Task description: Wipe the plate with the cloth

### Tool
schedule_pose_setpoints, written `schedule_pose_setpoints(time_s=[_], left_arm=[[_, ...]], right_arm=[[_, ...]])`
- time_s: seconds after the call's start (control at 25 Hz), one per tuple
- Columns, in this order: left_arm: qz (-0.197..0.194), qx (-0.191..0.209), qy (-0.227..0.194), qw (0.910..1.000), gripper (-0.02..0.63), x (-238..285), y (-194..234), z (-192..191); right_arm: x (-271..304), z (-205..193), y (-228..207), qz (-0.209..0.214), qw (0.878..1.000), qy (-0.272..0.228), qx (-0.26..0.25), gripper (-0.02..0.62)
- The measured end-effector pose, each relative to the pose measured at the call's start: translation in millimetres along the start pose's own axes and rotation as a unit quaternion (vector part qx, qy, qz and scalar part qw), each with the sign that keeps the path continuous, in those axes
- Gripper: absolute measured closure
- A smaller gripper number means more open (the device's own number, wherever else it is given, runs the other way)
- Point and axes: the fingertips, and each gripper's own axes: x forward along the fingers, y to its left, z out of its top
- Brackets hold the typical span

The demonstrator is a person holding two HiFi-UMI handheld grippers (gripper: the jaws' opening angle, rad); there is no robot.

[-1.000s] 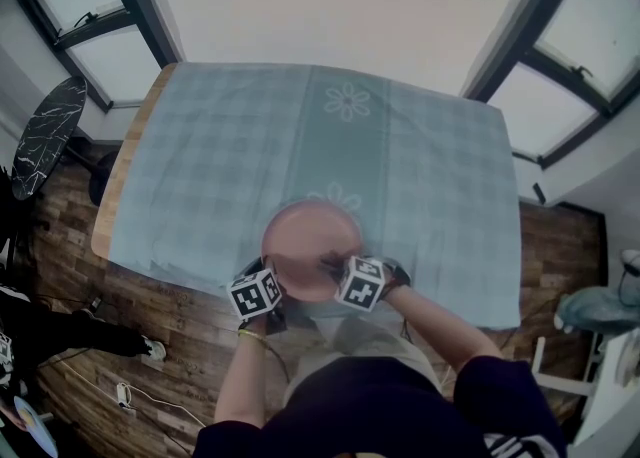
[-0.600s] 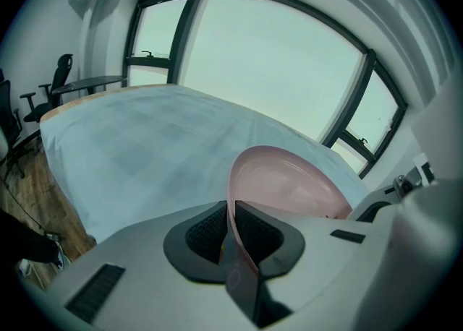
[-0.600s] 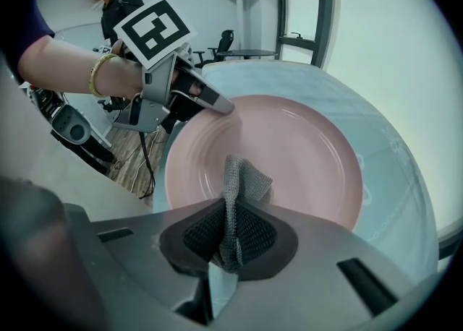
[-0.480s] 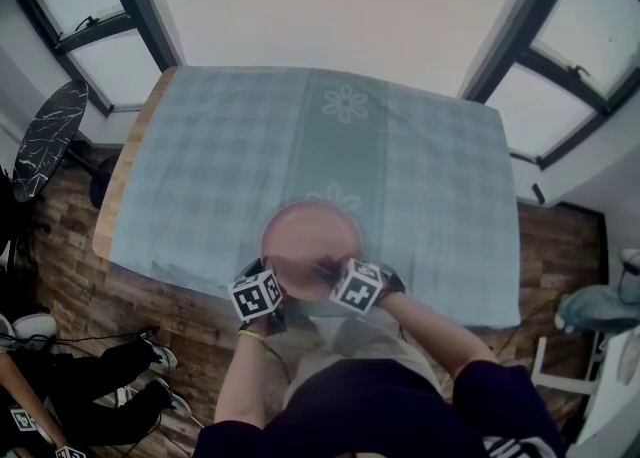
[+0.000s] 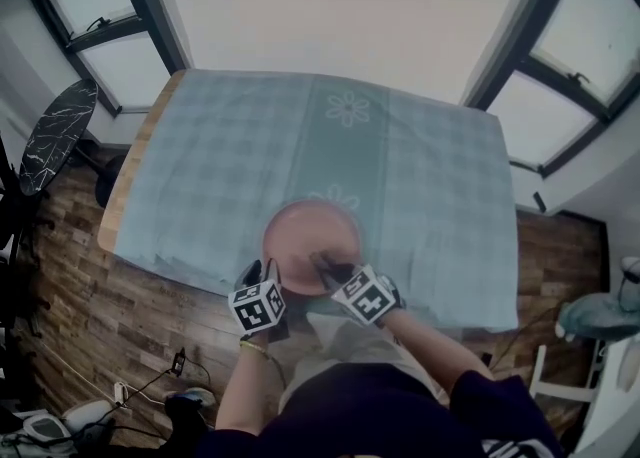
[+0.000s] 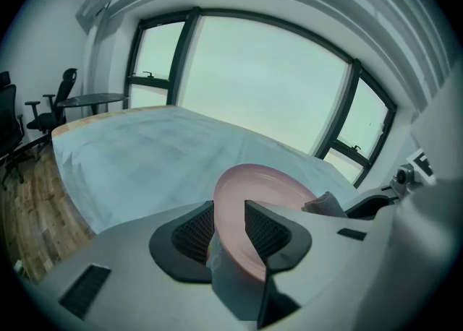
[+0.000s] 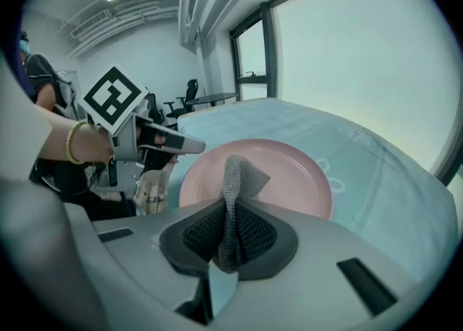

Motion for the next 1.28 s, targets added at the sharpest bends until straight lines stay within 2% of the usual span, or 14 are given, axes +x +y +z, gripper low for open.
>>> schedule_pose_setpoints(time_s=[0.36, 0.68, 1.04, 1.28], left_arm=[[-0.028, -0.008, -0.040, 0.9988, 0.483, -52.5, -37.2, -2.1], [-0.037, -0.017, -0.085, 0.9955, 0.545, -105.6, -69.2, -4.3], [-0.045, -0.001, -0.100, 0.9940, 0.571, -142.6, -91.6, -19.8], [-0.046, 0.008, -0.099, 0.9940, 0.580, -154.8, -96.6, -29.6]], right_arm=[[-49.3, 15.2, 11.3, -0.031, 0.995, -0.091, 0.037, 0.561], [-91.6, 16.1, 27.2, -0.052, 0.985, -0.156, 0.044, 0.561], [-121.1, 5.4, 45.4, -0.046, 0.980, -0.177, 0.074, 0.561], [-127.9, 2.0, 57.3, -0.043, 0.980, -0.181, 0.074, 0.561]])
